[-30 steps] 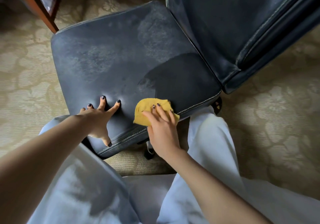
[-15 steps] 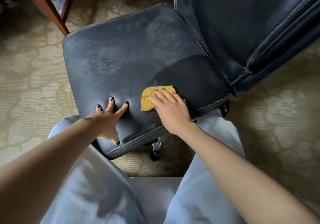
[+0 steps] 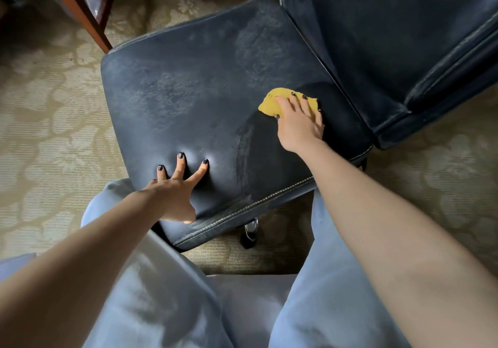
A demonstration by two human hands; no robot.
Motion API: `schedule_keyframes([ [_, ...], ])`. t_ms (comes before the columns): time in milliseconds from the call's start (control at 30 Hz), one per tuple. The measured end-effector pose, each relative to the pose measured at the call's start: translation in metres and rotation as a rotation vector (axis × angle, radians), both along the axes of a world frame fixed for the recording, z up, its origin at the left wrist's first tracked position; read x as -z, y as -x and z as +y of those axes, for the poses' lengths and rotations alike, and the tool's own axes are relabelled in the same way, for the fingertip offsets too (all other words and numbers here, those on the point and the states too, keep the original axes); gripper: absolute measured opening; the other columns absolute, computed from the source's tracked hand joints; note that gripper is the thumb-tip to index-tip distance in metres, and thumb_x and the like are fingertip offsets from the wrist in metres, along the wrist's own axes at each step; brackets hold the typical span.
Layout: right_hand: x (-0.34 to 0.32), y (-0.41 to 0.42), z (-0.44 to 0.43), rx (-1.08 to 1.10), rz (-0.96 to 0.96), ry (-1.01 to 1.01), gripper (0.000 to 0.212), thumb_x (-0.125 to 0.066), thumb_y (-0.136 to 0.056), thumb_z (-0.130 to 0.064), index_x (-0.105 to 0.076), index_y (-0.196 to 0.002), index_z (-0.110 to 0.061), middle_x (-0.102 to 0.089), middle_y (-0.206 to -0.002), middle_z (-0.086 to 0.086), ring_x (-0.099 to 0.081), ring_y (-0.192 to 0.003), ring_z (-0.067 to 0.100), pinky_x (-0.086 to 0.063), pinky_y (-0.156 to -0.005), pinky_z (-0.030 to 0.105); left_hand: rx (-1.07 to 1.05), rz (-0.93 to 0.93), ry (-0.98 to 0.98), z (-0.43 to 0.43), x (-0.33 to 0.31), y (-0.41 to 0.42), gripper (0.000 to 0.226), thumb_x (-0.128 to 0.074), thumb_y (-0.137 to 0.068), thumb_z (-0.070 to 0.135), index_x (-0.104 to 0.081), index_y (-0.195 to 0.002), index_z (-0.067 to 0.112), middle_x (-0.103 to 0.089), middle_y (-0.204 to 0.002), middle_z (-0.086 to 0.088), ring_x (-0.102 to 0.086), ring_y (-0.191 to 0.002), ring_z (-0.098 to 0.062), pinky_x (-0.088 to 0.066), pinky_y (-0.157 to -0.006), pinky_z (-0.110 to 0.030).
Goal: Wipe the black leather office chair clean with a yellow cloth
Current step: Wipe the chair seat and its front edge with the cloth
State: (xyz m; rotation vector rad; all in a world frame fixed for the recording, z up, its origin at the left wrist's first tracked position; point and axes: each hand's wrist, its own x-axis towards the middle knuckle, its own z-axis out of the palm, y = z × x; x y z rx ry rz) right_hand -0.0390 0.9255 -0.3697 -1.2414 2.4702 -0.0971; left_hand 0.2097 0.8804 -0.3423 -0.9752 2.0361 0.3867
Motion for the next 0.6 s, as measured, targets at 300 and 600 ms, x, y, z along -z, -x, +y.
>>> schedule_keyframes([
  [300,0.009,-0.07,0.013,-0.161,0.033,0.095,0.042,-0.035,-0.101,-0.027,-0.029,-0.142,-0.031,-0.018,-0.158,0.0,-0.003,-0.147,0.022,-0.002,-0.115,0.051,-0.061,0.041,-0.038,-0.003,0.004,-0.002,0.096,-0.051,-0.085,0.018,0.019,-0.143,0.048,0.027,-0.155,-0.001,0.004,-0.142,-0.046,-0.024,-0.11,-0.041],
  [600,0.018,-0.114,0.069,-0.368,0.001,0.295,0.042,-0.057,-0.089,-0.03,-0.052,-0.131,-0.029,-0.046,-0.145,-0.002,-0.029,-0.141,0.023,-0.015,-0.113,0.049,-0.092,0.062,-0.033,-0.001,0.006,-0.003,0.093,-0.049,-0.088,0.018,0.02,-0.142,0.048,0.03,-0.154,0.0,0.008,-0.141,-0.047,-0.023,-0.111,-0.044],
])
